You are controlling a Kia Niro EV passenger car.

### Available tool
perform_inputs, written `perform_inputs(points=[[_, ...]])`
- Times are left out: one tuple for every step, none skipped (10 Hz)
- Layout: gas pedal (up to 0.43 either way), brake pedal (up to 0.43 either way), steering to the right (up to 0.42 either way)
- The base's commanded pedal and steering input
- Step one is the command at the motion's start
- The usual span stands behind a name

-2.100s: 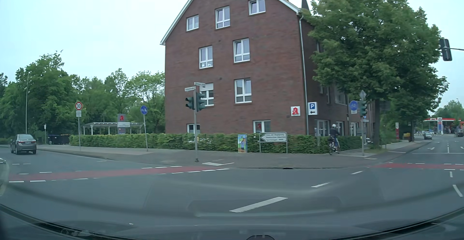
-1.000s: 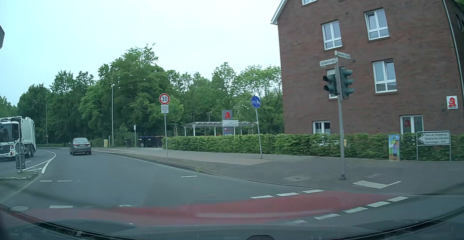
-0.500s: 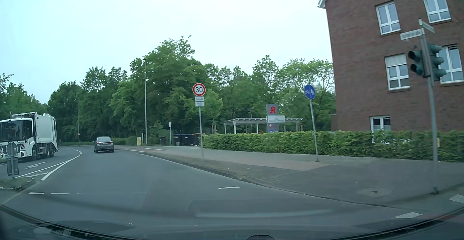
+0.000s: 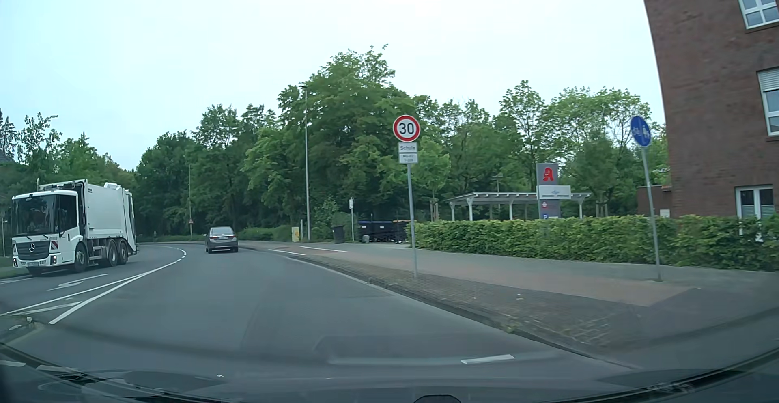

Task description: Follow the waypoints while adhering to traffic rules and regulations

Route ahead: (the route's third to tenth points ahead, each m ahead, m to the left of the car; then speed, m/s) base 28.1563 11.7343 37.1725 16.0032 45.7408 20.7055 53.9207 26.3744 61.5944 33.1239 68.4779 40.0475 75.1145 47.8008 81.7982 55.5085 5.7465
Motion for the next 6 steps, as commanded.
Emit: perform_inputs(points=[[0.24, 0.0, -0.22], [0.24, 0.0, -0.218], [0.24, 0.0, -0.214], [0.24, 0.0, -0.204], [0.24, 0.0, -0.195], [0.24, 0.0, -0.179]])
